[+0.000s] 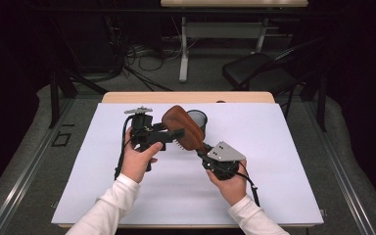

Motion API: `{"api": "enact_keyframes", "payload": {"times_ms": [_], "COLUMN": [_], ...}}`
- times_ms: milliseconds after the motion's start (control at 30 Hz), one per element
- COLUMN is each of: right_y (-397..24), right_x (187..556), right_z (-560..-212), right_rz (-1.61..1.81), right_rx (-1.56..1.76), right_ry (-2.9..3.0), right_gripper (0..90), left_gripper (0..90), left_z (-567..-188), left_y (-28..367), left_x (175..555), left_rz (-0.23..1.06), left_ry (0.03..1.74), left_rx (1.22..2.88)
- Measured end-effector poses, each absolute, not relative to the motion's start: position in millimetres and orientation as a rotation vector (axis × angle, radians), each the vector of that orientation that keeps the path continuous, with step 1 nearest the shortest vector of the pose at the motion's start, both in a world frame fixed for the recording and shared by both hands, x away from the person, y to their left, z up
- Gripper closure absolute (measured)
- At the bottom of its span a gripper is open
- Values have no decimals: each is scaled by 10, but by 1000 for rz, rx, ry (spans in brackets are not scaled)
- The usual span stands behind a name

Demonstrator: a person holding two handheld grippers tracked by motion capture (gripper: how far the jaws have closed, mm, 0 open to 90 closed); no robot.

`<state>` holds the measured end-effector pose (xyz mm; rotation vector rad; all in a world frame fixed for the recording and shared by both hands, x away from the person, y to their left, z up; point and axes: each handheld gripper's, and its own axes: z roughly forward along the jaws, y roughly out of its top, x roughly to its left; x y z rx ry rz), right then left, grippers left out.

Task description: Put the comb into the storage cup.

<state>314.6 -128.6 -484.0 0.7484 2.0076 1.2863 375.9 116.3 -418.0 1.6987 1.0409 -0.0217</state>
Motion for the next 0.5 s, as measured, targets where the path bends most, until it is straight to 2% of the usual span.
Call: {"api": "enact_keyframes", "payload": {"times_ms": [500], "right_y": [-1272], "right_x": [3126], "right_z": [-4827], "right_rz": [1296], "right_rx": [736], "right_ry": [2006], "right_gripper": [725], "left_gripper": [52], "left_z": [-4191], "left_y": [1066], "left_x": [3796], "left_rz": [-27], "left_ry": [1042], "left_rx": [1698]}}
